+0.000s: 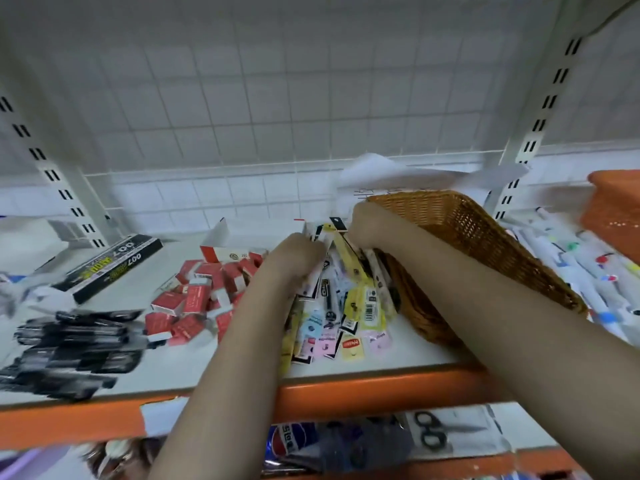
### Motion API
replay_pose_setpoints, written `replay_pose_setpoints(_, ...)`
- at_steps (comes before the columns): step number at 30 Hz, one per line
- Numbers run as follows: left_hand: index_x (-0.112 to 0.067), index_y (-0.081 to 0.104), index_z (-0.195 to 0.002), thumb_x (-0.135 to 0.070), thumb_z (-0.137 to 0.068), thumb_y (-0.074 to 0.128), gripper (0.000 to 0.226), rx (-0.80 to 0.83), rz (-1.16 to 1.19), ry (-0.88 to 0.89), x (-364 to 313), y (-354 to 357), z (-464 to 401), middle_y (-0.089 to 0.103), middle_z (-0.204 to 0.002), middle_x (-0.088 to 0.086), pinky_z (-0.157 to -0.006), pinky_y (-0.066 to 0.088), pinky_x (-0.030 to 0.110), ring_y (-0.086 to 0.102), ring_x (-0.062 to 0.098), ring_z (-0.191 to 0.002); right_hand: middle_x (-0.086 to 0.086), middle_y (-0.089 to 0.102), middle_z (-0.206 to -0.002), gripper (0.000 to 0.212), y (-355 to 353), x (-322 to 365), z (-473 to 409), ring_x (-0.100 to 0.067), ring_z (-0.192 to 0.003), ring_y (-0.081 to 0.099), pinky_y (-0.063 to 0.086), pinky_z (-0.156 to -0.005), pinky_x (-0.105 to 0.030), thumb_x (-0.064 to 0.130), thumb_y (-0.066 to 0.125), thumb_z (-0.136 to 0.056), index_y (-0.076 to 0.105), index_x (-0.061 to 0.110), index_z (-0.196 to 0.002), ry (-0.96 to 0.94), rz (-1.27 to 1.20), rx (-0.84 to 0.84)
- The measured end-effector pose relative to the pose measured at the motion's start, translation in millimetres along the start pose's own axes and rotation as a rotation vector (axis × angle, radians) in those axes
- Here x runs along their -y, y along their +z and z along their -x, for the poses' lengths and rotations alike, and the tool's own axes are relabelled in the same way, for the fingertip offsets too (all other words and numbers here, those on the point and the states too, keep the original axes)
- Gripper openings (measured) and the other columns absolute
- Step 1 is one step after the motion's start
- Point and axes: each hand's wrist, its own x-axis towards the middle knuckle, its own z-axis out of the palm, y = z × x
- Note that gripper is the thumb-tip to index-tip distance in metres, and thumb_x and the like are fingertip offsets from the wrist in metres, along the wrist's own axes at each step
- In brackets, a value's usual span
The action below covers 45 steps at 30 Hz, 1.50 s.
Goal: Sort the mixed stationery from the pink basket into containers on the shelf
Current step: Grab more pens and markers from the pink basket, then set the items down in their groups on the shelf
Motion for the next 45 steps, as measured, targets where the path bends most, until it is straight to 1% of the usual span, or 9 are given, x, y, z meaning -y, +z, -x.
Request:
replay_pose_setpoints(2,-0.003,0.05,-0.083,-0.015,-0.095,0.046,0.018,0.013,-0.044,0.047,4.0,-2.0,7.5,0.047,-0.069,0.01,-0.044,0.035,0.021,0.047,0.02,-0.047,-0.013,0.057,-0.092,0.014,2.4,4.0,8.2,-0.022,-0.072,0.048,0.037,-0.065,-0.031,0.008,0.044,-0.095,0.055,0.007,-0.087,-0.043,0.1,0.004)
replay_pose_setpoints(4,-0.011,0.051,-0.077,-0.009,-0.093,0.041,0.019,-0.029,-0.037,0.133,13.7,-12.7,19.1,0.045,-0.065,0.006,-0.034,0.029,0.014,0.043,0.023,-0.048,-0.018,0.054,-0.126,0.029,4.2,7.4,14.7,-0.026,-0.1,0.056,0.045,-0.076,-0.032,0.004,0.041,-0.096,0.051,-0.001,-0.123,-0.072,0.114,-0.041)
replay_pose_setpoints(6,-0.018,0.057,-0.088,-0.006,-0.093,0.04,0.021,-0.099,0.03,0.198,26.1,-27.6,32.6,0.053,-0.078,0.007,-0.039,0.032,0.014,0.045,0.02,-0.055,-0.013,0.046,-0.139,0.037,8.9,11.8,27.1,-0.024,-0.123,0.047,0.038,-0.091,-0.026,0.008,0.041,-0.098,0.045,0.005,-0.135,-0.131,0.019,-0.19)
replay_pose_setpoints(9,-0.011,0.06,-0.122,-0.007,-0.092,0.041,0.035,-0.266,0.1,0.196,46.7,-50.2,60.1,0.064,-0.103,0.007,-0.056,0.043,0.015,0.063,0.015,-0.07,-0.008,0.056,-0.127,0.032,23.6,19.8,49.9,-0.017,-0.114,0.051,0.037,-0.089,-0.023,0.013,0.045,-0.096,0.055,0.012,-0.126,-0.253,-0.182,-0.368)
replay_pose_setpoints(13,-0.014,0.064,-0.115,-0.011,-0.093,0.046,0.029,-0.603,-0.008,0.189,91.8,-80.7,110.4,0.068,-0.106,0.008,-0.08,0.046,0.027,0.062,0.024,-0.096,-0.002,0.062,-0.085,0.024,58.6,45.9,86.6,-0.009,-0.064,0.053,0.043,-0.061,-0.017,0.006,0.045,-0.095,0.066,0.01,-0.107,-0.503,-0.315,-0.371)
replay_pose_setpoints(19,-0.013,0.067,-0.112,-0.008,-0.091,0.048,0.029,-0.813,-0.23,0.013,174.0,-141.4,180.4,0.069,-0.106,0.013,-0.073,0.034,0.028,0.061,0.029,-0.1,-0.007,0.07,-0.099,0.025,111.6,109.8,133.9,-0.017,-0.07,0.062,0.044,-0.063,-0.023,0.006,0.049,-0.093,0.067,0.01,-0.11,-0.658,-0.236,-0.14)
replay_pose_setpoints(23,-0.013,0.066,-0.114,-0.008,-0.091,0.047,0.031,-0.839,-0.291,-0.09,225.6,-199.1,211.9,0.068,-0.106,0.018,-0.073,0.036,0.03,0.06,0.032,-0.101,-0.007,0.067,-0.109,0.025,150.5,165.7,156.2,-0.021,-0.095,0.063,0.051,-0.083,-0.034,0.013,0.048,-0.095,0.065,0.012,-0.114,-0.674,-0.164,-0.025)
replay_pose_setpoints(28,-0.011,0.064,-0.116,-0.006,-0.09,0.046,0.032,-0.864,-0.302,-0.119,298.6,-285.0,235.6,0.068,-0.106,0.015,-0.079,0.04,0.031,0.059,0.03,-0.102,-0.006,0.066,-0.112,0.027,205.1,244.1,174.7,-0.02,-0.101,0.061,0.048,-0.089,-0.036,0.016,0.049,-0.095,0.063,0.013,-0.118,-0.677,-0.159,-0.014)
replay_pose_setpoints(45,-0.013,0.066,-0.112,-0.014,-0.09,0.049,0.028,-0.746,-0.463,-0.091,467.7,-573.1,161.1,0.066,-0.112,0.012,-0.088,0.049,0.037,0.059,0.029,-0.104,-0.007,0.064,-0.108,0.024,359.3,565.6,127.7,-0.024,-0.098,0.058,0.042,-0.083,-0.029,0.015,0.053,-0.092,0.064,0.013,-0.113,-0.72,-0.16,-0.111)
